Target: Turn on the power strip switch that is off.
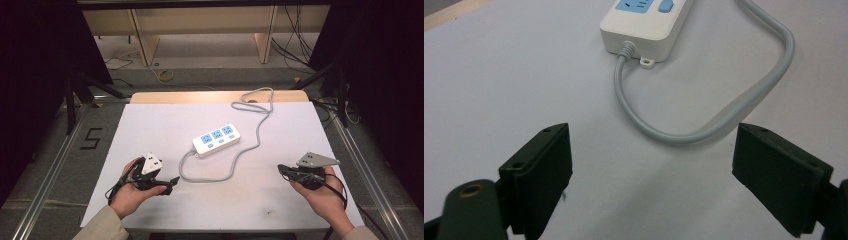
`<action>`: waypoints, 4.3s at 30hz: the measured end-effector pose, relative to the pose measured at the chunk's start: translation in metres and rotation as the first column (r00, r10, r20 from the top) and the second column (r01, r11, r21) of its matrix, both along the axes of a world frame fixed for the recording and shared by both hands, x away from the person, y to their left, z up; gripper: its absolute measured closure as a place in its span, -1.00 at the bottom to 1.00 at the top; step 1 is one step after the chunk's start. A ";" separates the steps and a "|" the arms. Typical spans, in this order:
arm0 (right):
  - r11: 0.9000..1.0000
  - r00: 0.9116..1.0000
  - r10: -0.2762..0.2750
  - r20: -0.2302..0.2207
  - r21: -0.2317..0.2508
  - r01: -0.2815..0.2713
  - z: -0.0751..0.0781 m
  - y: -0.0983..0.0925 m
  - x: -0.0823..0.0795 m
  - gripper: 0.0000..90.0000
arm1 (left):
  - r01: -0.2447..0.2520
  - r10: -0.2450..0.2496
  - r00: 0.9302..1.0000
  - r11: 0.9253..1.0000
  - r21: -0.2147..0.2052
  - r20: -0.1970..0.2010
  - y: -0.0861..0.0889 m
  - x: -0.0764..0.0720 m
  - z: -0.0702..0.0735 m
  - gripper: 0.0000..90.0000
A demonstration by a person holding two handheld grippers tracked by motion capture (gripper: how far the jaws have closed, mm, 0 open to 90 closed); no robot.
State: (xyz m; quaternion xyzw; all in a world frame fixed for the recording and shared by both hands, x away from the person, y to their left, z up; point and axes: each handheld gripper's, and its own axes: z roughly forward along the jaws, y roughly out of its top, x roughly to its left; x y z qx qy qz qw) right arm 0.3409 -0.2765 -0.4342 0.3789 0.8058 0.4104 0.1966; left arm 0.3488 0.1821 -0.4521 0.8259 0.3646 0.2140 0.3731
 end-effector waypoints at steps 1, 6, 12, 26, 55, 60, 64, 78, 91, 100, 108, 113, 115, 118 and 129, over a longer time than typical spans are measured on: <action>1.000 1.000 -0.002 -0.002 0.002 0.002 0.001 0.000 0.001 1.00 | 0.000 0.000 1.000 1.000 0.000 0.000 0.000 0.000 0.000 -0.65; 1.000 1.000 0.008 0.001 -0.004 -0.008 0.002 0.006 0.007 1.00 | 0.001 -0.001 1.000 1.000 0.000 0.001 0.000 0.000 0.000 -0.65; 1.000 1.000 0.014 0.001 -0.006 -0.014 0.005 0.011 0.012 1.00 | 0.003 -0.003 1.000 1.000 0.002 0.001 -0.001 0.000 0.000 -0.65; 0.999 0.999 0.037 -0.007 -0.022 -0.037 0.006 0.024 0.025 1.00 | 0.005 -0.005 1.000 1.000 0.003 0.002 -0.001 0.000 0.000 -0.65; 0.998 0.998 0.046 -0.034 -0.031 -0.047 0.009 0.040 0.041 1.00 | 0.005 -0.005 1.000 1.000 0.005 0.001 -0.001 0.000 0.000 -0.65; 0.998 0.998 0.045 -0.035 -0.031 -0.047 0.011 0.043 0.045 1.00 | 0.005 -0.005 1.000 1.000 0.004 0.002 -0.001 0.000 0.000 -0.65; 0.998 0.998 0.046 -0.038 -0.032 -0.047 0.011 0.045 0.046 1.00 | 0.005 -0.005 1.000 1.000 0.005 0.002 -0.001 0.000 0.001 -0.65; 0.998 0.998 0.050 -0.036 -0.036 -0.051 0.013 0.055 0.055 1.00 | 0.006 -0.006 1.000 1.000 0.003 0.005 -0.002 0.000 0.001 -0.65; 0.998 0.998 0.049 -0.032 -0.040 -0.051 0.016 0.065 0.064 1.00 | 0.007 -0.007 1.000 1.000 0.003 0.003 -0.002 0.000 0.001 -0.65; 0.997 0.998 0.056 -0.034 -0.045 -0.057 0.016 0.073 0.070 1.00 | 0.005 -0.005 1.000 1.000 -0.002 0.002 -0.002 0.000 0.000 -0.65; 0.997 0.998 0.060 -0.037 -0.049 -0.062 0.017 0.081 0.076 1.00 | 0.007 -0.007 1.000 1.000 -0.004 0.001 -0.003 0.000 0.000 -0.65; 0.997 0.997 0.062 -0.041 -0.049 -0.064 0.017 0.083 0.079 1.00 | 0.007 -0.007 1.000 1.000 -0.005 0.001 -0.003 0.000 0.000 -0.65; 0.997 0.997 0.061 -0.042 -0.049 -0.063 0.017 0.084 0.080 1.00 | 0.007 -0.007 1.000 1.000 -0.006 0.001 -0.003 0.000 0.000 -0.65; 0.997 0.997 0.059 -0.046 -0.049 -0.061 0.017 0.085 0.081 1.00 | 0.007 -0.007 1.000 1.000 -0.006 0.000 -0.003 0.000 0.000 -0.65; 0.997 0.997 0.059 -0.057 -0.053 -0.062 0.015 0.089 0.088 1.00 | 0.009 -0.009 1.000 1.000 -0.006 0.000 -0.003 0.000 0.000 -0.65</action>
